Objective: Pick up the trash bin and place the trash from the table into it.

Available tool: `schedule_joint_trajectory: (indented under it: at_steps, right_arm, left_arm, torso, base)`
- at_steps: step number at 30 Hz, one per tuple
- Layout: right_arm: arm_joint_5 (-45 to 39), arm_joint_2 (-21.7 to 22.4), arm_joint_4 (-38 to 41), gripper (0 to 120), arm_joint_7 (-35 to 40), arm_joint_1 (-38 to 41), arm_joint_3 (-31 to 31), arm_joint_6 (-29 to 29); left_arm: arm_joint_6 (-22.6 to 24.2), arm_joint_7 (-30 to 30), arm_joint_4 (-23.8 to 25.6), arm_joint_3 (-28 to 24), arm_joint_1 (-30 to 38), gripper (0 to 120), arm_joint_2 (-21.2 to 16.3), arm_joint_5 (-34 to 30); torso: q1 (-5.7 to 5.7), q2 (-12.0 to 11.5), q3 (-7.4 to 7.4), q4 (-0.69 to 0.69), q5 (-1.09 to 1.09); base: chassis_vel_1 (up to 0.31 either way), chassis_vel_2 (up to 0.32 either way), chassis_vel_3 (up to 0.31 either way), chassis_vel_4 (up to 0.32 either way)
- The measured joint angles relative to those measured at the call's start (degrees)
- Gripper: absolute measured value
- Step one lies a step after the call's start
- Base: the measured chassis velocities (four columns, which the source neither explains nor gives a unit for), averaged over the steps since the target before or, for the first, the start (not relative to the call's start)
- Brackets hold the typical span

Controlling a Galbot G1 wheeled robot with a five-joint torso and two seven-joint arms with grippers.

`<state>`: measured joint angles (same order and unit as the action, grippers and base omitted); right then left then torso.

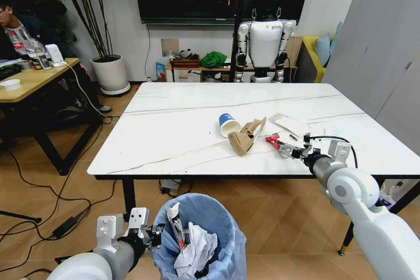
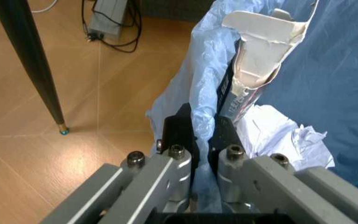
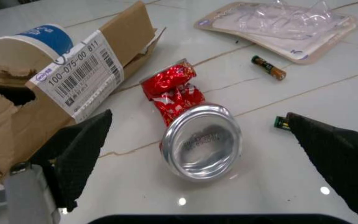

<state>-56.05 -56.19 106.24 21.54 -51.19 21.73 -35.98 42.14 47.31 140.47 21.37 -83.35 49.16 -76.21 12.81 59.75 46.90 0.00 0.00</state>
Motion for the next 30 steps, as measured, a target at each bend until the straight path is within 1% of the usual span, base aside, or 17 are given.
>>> schedule_joint_trajectory:
  at_steps: [7,15,21,22,25,27,28,29,30]
  right_arm:
    - [-0.02,-0.60,-2.41,100,-0.15,1.40,-0.74,0.42]
    - [0.67,-0.77,-3.47,98,-0.84,1.01,-1.02,0.59]
    - [1.40,-1.18,-4.15,89,-1.17,0.72,-1.24,1.59]
    - [1.40,-1.18,-4.15,89,-1.17,0.72,-1.24,1.59]
    - [1.44,-1.29,-4.53,77,-1.18,0.78,-1.36,1.97]
    - [1.45,-1.31,-4.79,66,-1.19,0.95,-1.47,2.18]
    - [1.45,-1.31,-4.79,66,-1.19,0.95,-1.47,2.18]
    - [1.44,-1.32,-4.88,60,-1.20,1.03,-1.50,2.24]
    - [1.44,-1.32,-4.98,59,-1.20,1.10,-1.53,2.26]
  left_arm:
    - [0.00,-0.17,-0.28,0.24,0.31,0,-0.05,0.02]
    - [-0.01,-0.24,-0.42,0.19,0.50,0,-0.20,-0.06]
    - [0.00,-0.32,-0.48,0.20,0.69,0,-0.73,-0.17]
    - [0.00,-0.32,-0.48,0.20,0.69,0,-0.73,-0.17]
    - [-0.01,-0.39,-0.49,0.17,0.83,0,-0.85,-0.19]
    - [0.00,-0.52,-0.59,0.15,1.05,0,-0.96,-0.23]
    - [0.00,-0.52,-0.59,0.15,1.05,0,-0.96,-0.23]
    - [0.00,-0.56,-0.65,0.16,1.10,0,-1.04,-0.23]
    - [0.00,-0.59,-0.70,0.15,1.15,0,-1.12,-0.24]
  torso:
    - [0.00,0.00,0.00,0.00,0.00]
    - [0.00,0.00,-0.01,-0.01,0.00]
    - [0.00,0.01,-0.01,0.00,0.00]
    - [0.00,0.01,-0.01,0.00,0.00]
    - [0.00,0.01,-0.01,0.00,0.00]
    - [0.00,0.01,-0.01,-0.01,0.00]
    - [0.00,0.01,-0.01,-0.01,0.00]
    - [0.00,0.00,-0.01,0.00,0.00]
    - [0.00,0.01,-0.01,0.00,-0.01]
  base:
    - [0.000,0.000,0.000,0.000]
    - [0.000,0.000,0.000,0.000]
    - [0.000,0.000,0.000,0.000]
    - [0.000,0.000,0.000,0.000]
    - [0.000,0.000,0.000,0.000]
    - [0.000,0.000,0.000,0.000]
    - [0.000,0.000,0.000,0.000]
    - [0.000,0.000,0.000,0.000]
    - [0.000,0.000,0.000,0.000]
